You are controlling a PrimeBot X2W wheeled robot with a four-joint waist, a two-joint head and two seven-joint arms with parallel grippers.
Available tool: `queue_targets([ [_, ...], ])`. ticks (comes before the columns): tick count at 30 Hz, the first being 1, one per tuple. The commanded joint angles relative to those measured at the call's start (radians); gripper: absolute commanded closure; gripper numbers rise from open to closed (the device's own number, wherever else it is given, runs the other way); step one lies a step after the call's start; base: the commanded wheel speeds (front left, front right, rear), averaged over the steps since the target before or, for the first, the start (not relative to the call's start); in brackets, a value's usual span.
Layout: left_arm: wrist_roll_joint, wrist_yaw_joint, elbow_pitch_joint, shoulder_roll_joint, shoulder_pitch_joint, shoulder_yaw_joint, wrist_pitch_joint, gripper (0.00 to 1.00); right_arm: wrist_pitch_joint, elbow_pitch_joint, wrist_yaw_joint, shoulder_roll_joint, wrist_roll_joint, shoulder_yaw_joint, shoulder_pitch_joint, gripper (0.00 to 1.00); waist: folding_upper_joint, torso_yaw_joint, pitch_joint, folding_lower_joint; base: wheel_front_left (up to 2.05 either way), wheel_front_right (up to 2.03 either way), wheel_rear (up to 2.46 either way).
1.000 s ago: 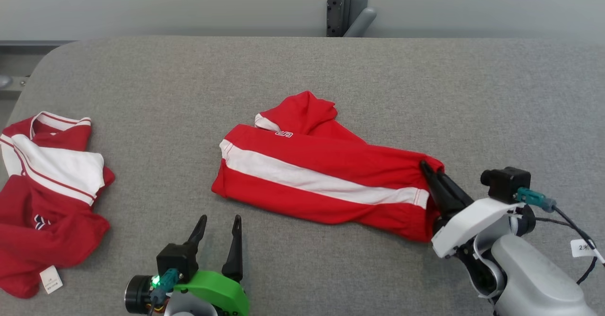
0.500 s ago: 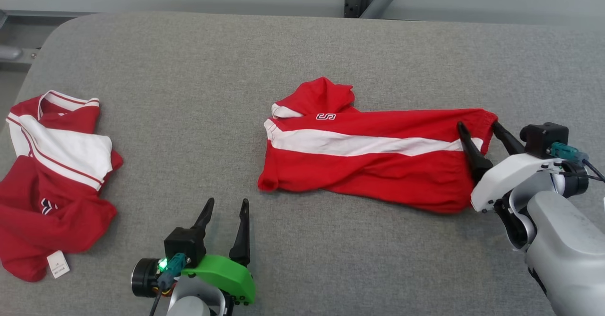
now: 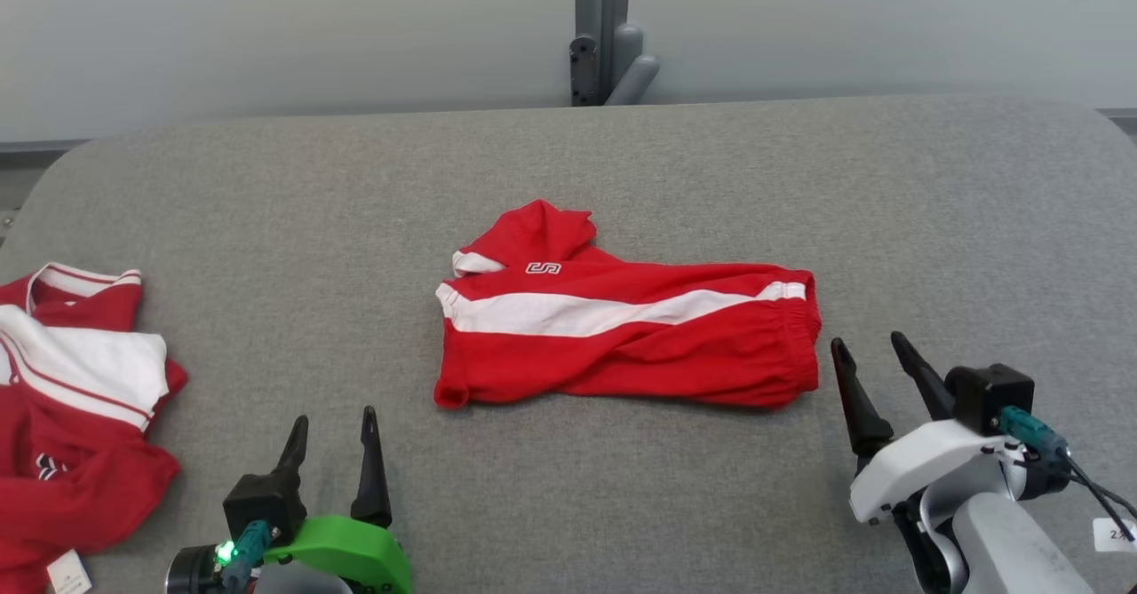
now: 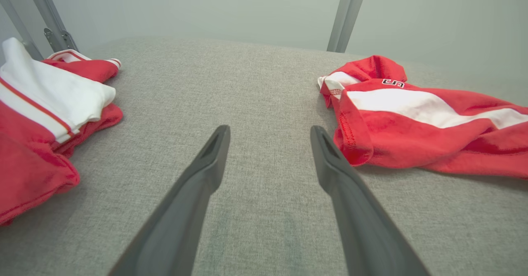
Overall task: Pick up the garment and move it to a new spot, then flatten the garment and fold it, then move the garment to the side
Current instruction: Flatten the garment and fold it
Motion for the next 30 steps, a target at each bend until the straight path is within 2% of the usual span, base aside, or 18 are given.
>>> queue_targets([
  [1,0.014,-0.006,-0.015,0.003,0.027,0.025,-0.003,0.00,-0.003,-0.040,0.000,0.015,-0.024,-0.007,0.046,0.00,0.0000,-0.057,-0.053,0.0000,0.00,0.00,0.00],
  [4,0.033,-0.010,-0.031,0.003,0.053,0.053,-0.003,0.00,-0.003,-0.096,0.000,0.041,-0.044,-0.014,0.100,0.00,0.0000,-0.074,-0.071,0.0000,0.00,0.00,0.00],
  [14,0.073,-0.027,-0.081,0.003,0.125,0.101,-0.003,0.00,-0.003,-0.170,0.000,0.084,-0.094,-0.027,0.210,0.00,0.0000,-0.104,-0.109,0.0000,0.00,0.00,0.00],
  [18,0.073,-0.021,-0.091,0.003,0.143,0.115,-0.003,0.00,-0.003,-0.188,0.000,0.089,-0.119,-0.030,0.238,0.00,0.0000,-0.108,-0.111,0.0000,0.00,0.00,0.00],
  [24,0.079,-0.035,-0.091,0.003,0.144,0.110,-0.003,0.00,-0.003,-0.195,0.000,0.094,-0.118,-0.036,0.244,0.00,0.0000,-0.107,-0.101,0.0000,0.00,0.00,0.00],
  [30,0.042,-0.055,-0.074,0.003,0.086,0.074,-0.003,0.00,-0.003,-0.197,0.000,0.093,-0.098,-0.030,0.210,0.00,0.0000,-0.099,-0.060,0.0000,0.00,0.00,0.00],
])
